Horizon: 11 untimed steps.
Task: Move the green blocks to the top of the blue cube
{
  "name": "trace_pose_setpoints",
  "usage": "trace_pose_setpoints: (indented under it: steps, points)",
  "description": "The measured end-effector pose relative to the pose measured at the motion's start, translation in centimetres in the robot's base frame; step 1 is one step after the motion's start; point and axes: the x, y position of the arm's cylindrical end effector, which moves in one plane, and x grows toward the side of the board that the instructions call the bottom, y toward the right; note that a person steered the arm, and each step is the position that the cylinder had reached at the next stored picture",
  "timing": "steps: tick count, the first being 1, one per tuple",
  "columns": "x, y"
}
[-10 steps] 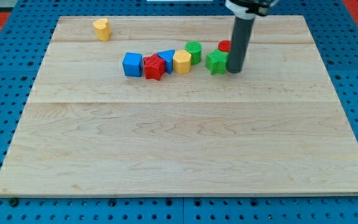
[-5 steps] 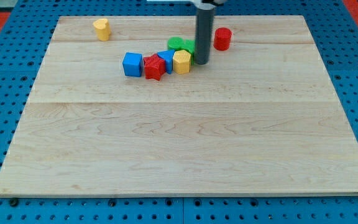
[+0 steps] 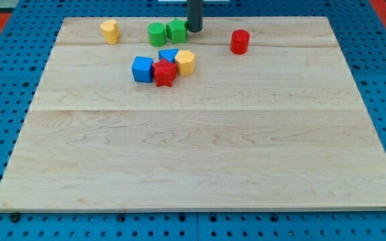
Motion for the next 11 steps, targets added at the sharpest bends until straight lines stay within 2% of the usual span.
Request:
trace_pose_setpoints:
  steps: [1,3,5,6,8,11]
  points:
    - [-0.1,-3.8]
    - [-2.5,-2.0]
    - [-2.5,-9.2]
    - [-2.3,-10.8]
    - [-0.4,-10.8]
    - [-0.4,-11.0]
